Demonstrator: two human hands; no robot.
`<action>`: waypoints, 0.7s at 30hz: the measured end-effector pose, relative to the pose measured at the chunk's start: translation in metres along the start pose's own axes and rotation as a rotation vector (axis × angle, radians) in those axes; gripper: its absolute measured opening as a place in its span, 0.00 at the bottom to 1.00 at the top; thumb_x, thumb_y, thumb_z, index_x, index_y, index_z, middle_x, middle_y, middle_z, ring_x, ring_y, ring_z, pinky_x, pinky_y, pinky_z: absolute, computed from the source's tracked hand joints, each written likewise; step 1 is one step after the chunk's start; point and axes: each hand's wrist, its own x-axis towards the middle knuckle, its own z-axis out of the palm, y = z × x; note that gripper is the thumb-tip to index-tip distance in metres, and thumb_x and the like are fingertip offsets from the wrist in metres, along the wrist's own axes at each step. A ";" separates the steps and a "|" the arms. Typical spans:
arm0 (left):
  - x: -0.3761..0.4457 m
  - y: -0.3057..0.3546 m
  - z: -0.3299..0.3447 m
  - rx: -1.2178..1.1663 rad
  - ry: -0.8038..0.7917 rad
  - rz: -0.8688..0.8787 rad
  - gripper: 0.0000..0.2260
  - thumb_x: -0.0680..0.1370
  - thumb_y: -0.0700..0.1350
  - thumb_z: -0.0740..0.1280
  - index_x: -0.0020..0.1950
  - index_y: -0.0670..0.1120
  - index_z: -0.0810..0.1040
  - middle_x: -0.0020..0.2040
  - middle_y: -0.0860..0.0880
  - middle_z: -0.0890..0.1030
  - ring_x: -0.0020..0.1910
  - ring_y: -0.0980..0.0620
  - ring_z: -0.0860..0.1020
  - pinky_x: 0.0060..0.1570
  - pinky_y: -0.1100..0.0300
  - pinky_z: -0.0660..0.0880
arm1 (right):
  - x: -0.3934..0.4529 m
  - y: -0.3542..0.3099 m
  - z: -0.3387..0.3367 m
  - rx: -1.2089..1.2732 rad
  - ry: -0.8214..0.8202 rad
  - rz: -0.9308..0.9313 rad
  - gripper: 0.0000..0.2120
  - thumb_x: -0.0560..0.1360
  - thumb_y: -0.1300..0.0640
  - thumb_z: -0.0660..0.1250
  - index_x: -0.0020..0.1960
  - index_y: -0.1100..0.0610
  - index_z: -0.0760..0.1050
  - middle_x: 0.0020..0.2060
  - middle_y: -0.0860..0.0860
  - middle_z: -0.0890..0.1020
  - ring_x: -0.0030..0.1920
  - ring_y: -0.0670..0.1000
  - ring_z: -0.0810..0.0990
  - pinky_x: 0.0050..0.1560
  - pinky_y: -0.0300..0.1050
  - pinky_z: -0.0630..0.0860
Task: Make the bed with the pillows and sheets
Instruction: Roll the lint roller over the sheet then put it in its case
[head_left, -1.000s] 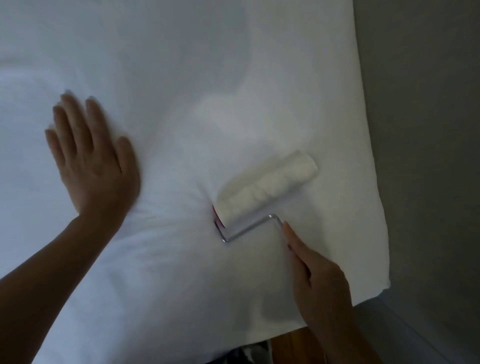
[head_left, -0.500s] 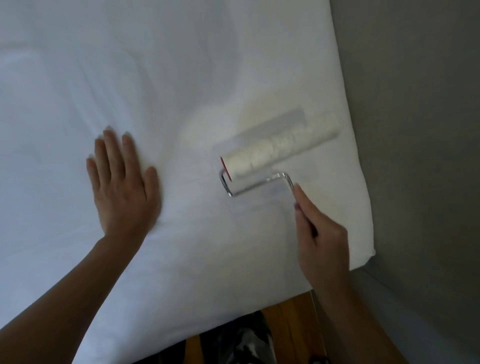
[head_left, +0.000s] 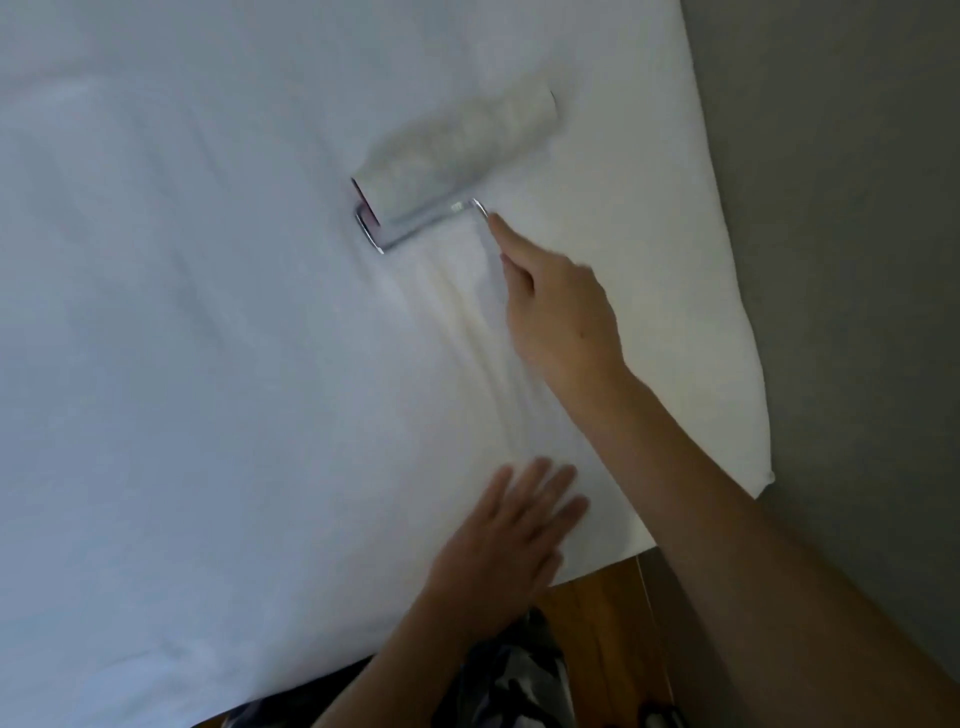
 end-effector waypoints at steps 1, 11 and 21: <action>-0.001 0.008 0.003 0.001 -0.015 0.055 0.25 0.82 0.56 0.55 0.77 0.49 0.58 0.78 0.46 0.50 0.78 0.43 0.49 0.75 0.44 0.43 | -0.017 0.015 0.000 0.001 0.001 -0.003 0.20 0.82 0.54 0.55 0.71 0.38 0.65 0.43 0.52 0.83 0.43 0.57 0.80 0.45 0.50 0.76; -0.029 0.002 -0.023 -0.328 0.389 0.029 0.08 0.79 0.44 0.64 0.49 0.43 0.81 0.47 0.46 0.83 0.41 0.47 0.80 0.43 0.55 0.75 | -0.221 0.156 -0.012 0.010 -0.025 0.061 0.22 0.80 0.47 0.53 0.71 0.29 0.57 0.32 0.52 0.80 0.30 0.49 0.77 0.29 0.49 0.77; 0.045 -0.060 -0.070 -0.150 0.659 -0.418 0.13 0.78 0.37 0.64 0.62 0.35 0.77 0.62 0.36 0.77 0.61 0.40 0.73 0.60 0.48 0.72 | -0.212 0.132 -0.018 0.183 0.256 0.016 0.18 0.81 0.56 0.57 0.71 0.48 0.67 0.38 0.52 0.81 0.35 0.45 0.77 0.37 0.40 0.77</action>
